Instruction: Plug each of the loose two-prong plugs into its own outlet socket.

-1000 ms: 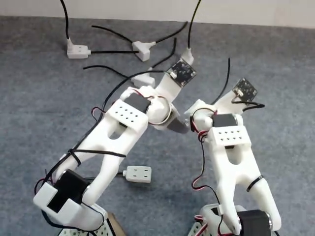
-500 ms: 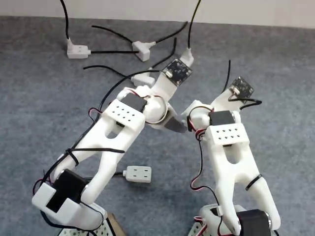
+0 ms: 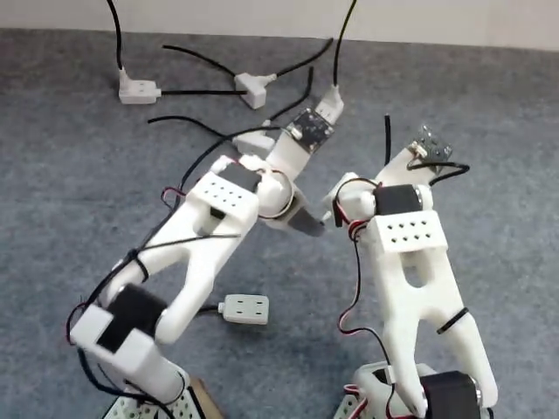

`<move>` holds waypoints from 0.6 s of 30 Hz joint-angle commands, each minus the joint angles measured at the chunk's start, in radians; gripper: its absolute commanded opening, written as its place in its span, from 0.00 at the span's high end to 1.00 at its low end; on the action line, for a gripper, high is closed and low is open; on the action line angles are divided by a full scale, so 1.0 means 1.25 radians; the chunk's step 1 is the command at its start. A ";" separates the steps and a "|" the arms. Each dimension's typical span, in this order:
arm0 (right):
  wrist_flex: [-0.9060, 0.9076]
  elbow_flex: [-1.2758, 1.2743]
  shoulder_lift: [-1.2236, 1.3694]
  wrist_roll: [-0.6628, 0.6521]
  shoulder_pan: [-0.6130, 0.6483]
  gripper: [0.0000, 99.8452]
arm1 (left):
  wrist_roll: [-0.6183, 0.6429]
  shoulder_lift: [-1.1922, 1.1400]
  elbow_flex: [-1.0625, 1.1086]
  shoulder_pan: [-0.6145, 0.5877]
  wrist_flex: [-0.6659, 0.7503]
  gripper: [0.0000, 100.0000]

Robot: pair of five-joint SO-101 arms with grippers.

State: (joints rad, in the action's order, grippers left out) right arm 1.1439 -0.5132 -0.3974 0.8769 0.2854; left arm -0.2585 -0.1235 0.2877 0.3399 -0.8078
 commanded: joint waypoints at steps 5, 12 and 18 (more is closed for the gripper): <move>0.008 0.035 -0.015 -0.027 0.024 0.99 | -0.004 -0.012 -0.098 -0.056 -0.009 0.58; 0.010 0.037 -0.009 -0.366 0.055 0.99 | 0.002 0.055 -0.115 -0.209 -0.034 0.58; 0.077 0.035 -0.015 -0.773 0.115 0.99 | 0.002 0.090 -0.112 -0.439 -0.095 0.58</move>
State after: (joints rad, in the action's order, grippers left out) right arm 1.1930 -0.5132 -0.3974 0.1496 0.3805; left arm -0.2585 -0.0775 0.1864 -0.0836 -0.8830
